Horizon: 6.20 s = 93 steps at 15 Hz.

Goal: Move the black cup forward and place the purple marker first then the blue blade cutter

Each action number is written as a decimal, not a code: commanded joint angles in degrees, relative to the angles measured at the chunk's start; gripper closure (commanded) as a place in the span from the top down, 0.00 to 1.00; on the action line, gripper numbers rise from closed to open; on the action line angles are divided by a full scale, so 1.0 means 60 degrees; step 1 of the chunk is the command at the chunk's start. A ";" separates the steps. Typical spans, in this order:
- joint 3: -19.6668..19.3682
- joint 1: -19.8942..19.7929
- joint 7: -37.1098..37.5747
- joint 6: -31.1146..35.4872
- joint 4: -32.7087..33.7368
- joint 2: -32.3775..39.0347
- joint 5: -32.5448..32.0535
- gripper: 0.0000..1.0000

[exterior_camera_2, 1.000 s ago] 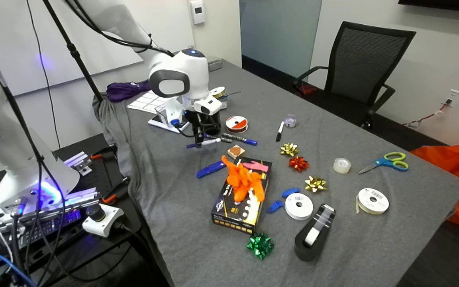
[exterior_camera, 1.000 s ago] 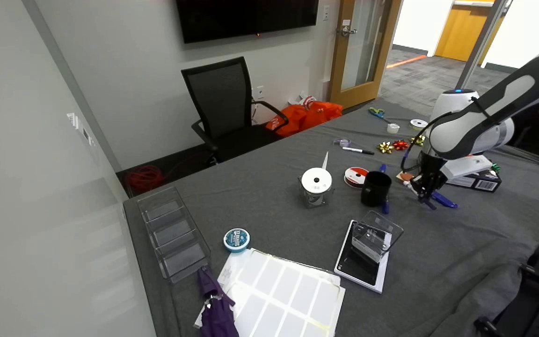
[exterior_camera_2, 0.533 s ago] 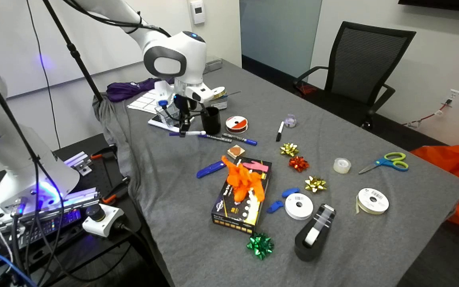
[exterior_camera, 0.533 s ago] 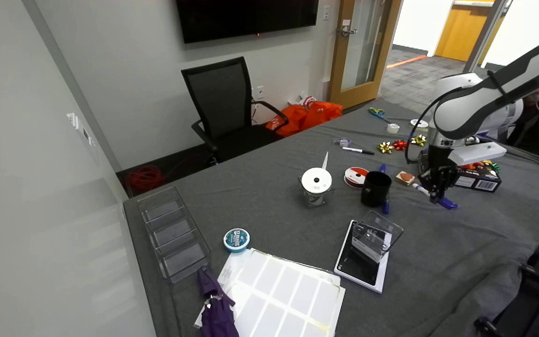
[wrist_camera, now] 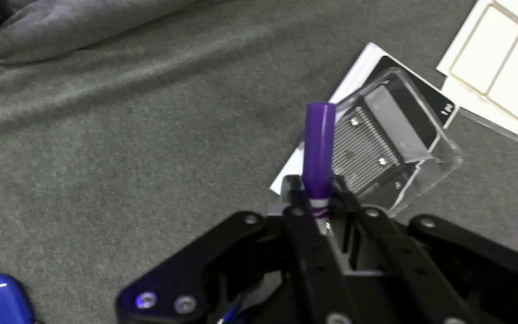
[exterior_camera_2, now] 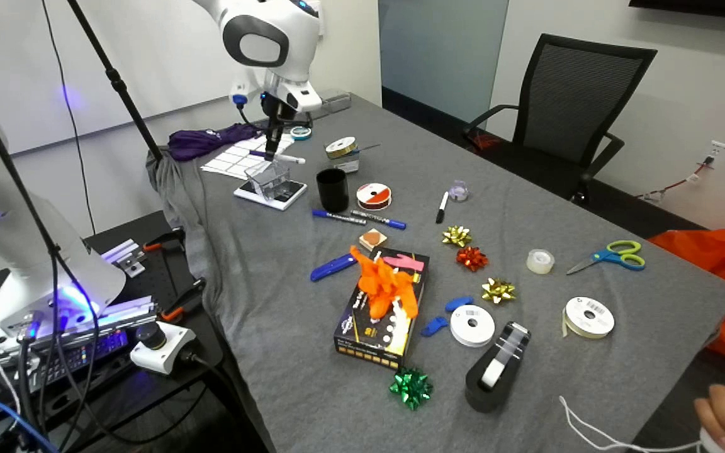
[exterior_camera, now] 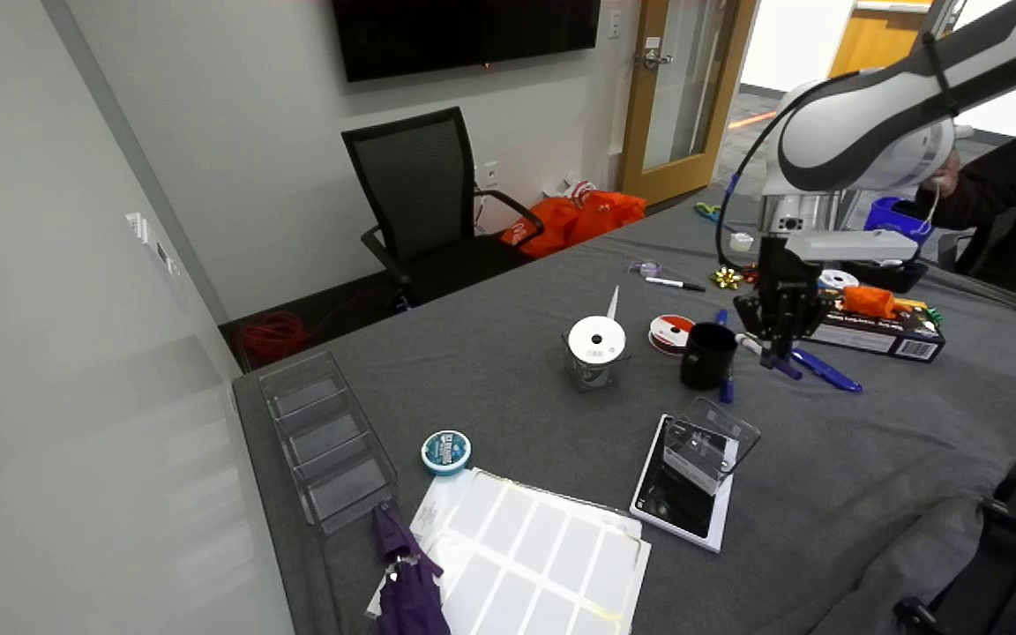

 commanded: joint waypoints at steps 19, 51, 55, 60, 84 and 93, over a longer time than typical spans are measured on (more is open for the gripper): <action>-0.0608 -0.0656 0.2194 -0.3968 0.5693 0.4239 0.1254 0.04; -0.0998 -0.0992 -0.2363 -0.0044 0.2896 0.1996 -0.1556 1.00; -0.1104 -0.1465 -0.4155 0.1192 0.1756 0.1791 -0.2338 1.00; -0.1019 -0.2246 -0.6485 0.3150 0.0336 0.1837 -0.2510 1.00; -0.1093 -0.2632 -0.5936 0.8437 -0.1938 0.2781 -0.2776 1.00; -0.1037 -0.2784 -0.5799 0.8729 -0.1975 0.2906 -0.2898 0.45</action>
